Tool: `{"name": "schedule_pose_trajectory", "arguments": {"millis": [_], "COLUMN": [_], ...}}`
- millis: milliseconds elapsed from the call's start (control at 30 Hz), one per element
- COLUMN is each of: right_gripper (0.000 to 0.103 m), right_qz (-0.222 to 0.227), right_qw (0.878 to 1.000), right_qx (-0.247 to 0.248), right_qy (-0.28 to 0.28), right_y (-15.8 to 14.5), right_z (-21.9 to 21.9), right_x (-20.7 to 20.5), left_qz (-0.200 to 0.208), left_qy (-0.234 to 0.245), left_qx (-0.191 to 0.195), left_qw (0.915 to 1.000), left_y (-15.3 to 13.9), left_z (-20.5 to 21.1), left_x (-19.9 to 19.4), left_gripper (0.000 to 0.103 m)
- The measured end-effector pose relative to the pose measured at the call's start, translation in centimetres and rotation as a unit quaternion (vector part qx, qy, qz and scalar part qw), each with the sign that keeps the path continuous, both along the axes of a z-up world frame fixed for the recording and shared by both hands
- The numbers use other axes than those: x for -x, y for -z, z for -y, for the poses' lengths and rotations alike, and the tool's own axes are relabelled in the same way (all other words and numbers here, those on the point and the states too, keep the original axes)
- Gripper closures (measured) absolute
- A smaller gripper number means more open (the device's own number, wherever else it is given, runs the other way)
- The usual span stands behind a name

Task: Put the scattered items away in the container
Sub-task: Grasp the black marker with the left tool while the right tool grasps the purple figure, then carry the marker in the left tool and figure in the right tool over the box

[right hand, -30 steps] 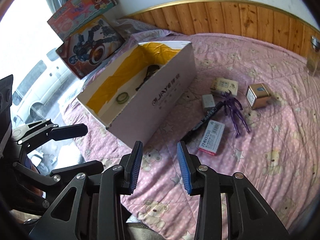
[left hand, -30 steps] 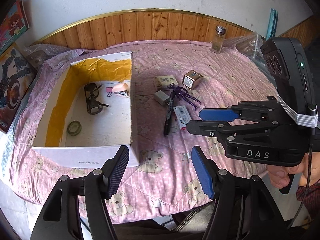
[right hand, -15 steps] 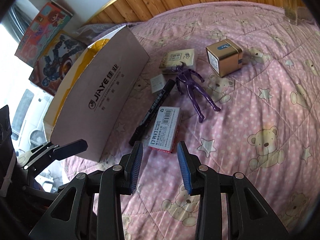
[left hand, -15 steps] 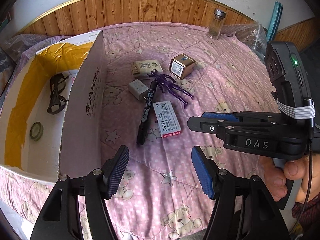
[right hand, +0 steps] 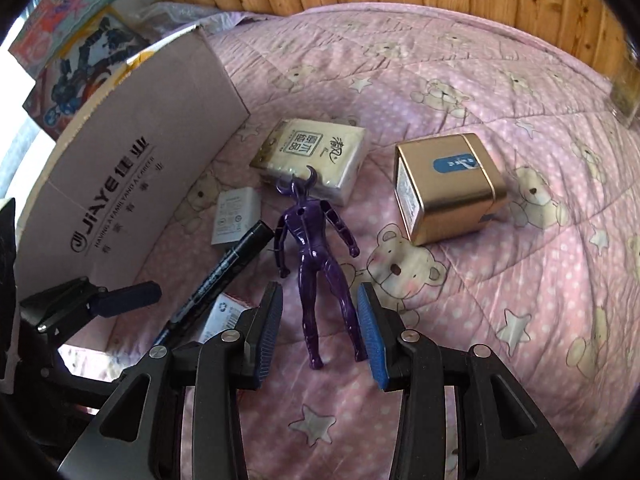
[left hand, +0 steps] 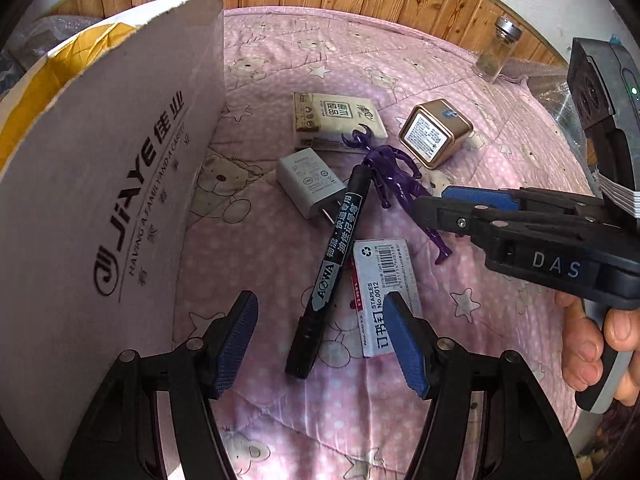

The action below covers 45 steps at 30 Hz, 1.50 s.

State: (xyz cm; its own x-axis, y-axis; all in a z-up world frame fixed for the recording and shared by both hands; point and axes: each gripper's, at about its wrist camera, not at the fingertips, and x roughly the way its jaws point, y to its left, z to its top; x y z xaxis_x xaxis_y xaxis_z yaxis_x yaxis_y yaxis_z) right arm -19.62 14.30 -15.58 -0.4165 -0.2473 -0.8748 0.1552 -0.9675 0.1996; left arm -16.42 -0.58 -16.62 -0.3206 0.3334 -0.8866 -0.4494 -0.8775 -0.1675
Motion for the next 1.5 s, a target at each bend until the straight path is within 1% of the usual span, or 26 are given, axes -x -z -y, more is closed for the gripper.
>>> {"name": "schedule_pose_trajectory", "arguments": {"millis": [33,67,233,267,333,367,400,433,533,600,667,700,767,800,833,900,1067,1233,1333,1500], "right_gripper": [0.062,0.062,0.062,0.064,0.074,0.075,0.075,0.075,0.075,0.074,0.073,0.072,0.074,0.075,0.075,0.075,0.075,0.076,0.075,0.075], "right_qz": [0.004,0.007,-0.018,-0.022,-0.022,-0.022,-0.019,-0.016,-0.015,-0.018,-0.027,-0.033,-0.033,-0.031,-0.029,-0.025,-0.022,-0.025,-0.03,-0.033], "right_qw": [1.0,1.0,0.999,0.999,0.999,0.999,0.999,1.0,1.0,0.999,0.999,0.999,0.999,0.999,1.0,0.999,0.998,0.995,0.994,0.992], "right_qx": [-0.007,-0.013,-0.022,-0.022,-0.029,-0.026,-0.023,-0.022,-0.018,-0.025,-0.029,-0.031,-0.025,-0.017,-0.006,0.01,0.036,0.073,0.086,0.101], "right_qy": [-0.007,-0.012,-0.03,-0.03,-0.03,-0.027,-0.021,-0.013,-0.006,-0.011,-0.011,-0.011,-0.002,0.004,0.01,0.02,0.038,0.057,0.063,0.069], "right_y": [0.5,1.0,1.1,1.1,1.0,0.8,0.7,0.8,0.7,0.8,0.8,0.8,0.8,0.7,0.7,0.6,-0.1,-1.1,-1.6,-2.5], "right_z": [0.2,0.3,0.4,0.3,0.0,-0.3,-0.7,-1.1,-1.7,-1.5,-1.4,-1.4,-1.5,-1.8,-2.1,-2.7,-3.9,-4.7,-4.6,-3.8], "right_x": [0.4,0.6,0.9,0.9,0.7,0.6,0.6,0.3,-0.2,-0.3,-0.2,-0.1,0.0,0.1,0.0,-0.5,-2.1,-3.5,-4.7,-5.9], "left_qz": [0.003,0.004,0.002,0.001,0.005,0.007,0.003,-0.001,-0.011,-0.008,-0.01,-0.013,-0.015,-0.022,-0.031,-0.027,-0.009,-0.01,-0.014,-0.022], "left_qy": [0.001,-0.002,-0.008,-0.005,-0.001,-0.003,-0.009,-0.017,-0.047,-0.058,-0.052,-0.046,-0.027,-0.018,-0.016,-0.012,-0.018,-0.015,-0.013,-0.005], "left_qx": [0.001,-0.009,-0.047,-0.054,-0.073,-0.08,-0.081,-0.08,-0.062,-0.065,-0.068,-0.063,-0.039,-0.021,-0.008,-0.01,-0.032,-0.054,-0.062,-0.065], "left_qw": [1.0,1.0,0.9989,0.9985,0.9973,0.9968,0.9967,0.9966,0.9969,0.9962,0.9963,0.9968,0.9988,0.9994,0.9994,0.9995,0.9993,0.9984,0.9979,0.9976], "left_y": [0.4,0.6,1.1,1.1,1.1,1.1,1.1,1.0,0.8,0.8,1.0,1.0,0.9,0.8,0.8,0.6,-0.1,-1.6,-2.6,-3.5], "left_z": [-0.1,-0.1,0.0,-0.1,0.0,0.1,0.2,0.3,0.6,0.8,0.6,0.4,-0.2,-0.7,-0.9,-0.8,0.5,1.1,0.9,0.1], "left_x": [0.3,0.7,2.0,2.2,2.4,2.5,2.6,2.7,2.6,2.5,2.5,2.8,3.6,3.6,3.5,3.1,1.8,0.4,0.1,-0.4], "left_gripper": [0.037,0.037,0.037,0.038,0.047,0.05,0.056,0.059,0.059,0.059,0.059,0.058,0.058,0.068,0.083,0.089,0.089,0.089,0.089,0.089]}}
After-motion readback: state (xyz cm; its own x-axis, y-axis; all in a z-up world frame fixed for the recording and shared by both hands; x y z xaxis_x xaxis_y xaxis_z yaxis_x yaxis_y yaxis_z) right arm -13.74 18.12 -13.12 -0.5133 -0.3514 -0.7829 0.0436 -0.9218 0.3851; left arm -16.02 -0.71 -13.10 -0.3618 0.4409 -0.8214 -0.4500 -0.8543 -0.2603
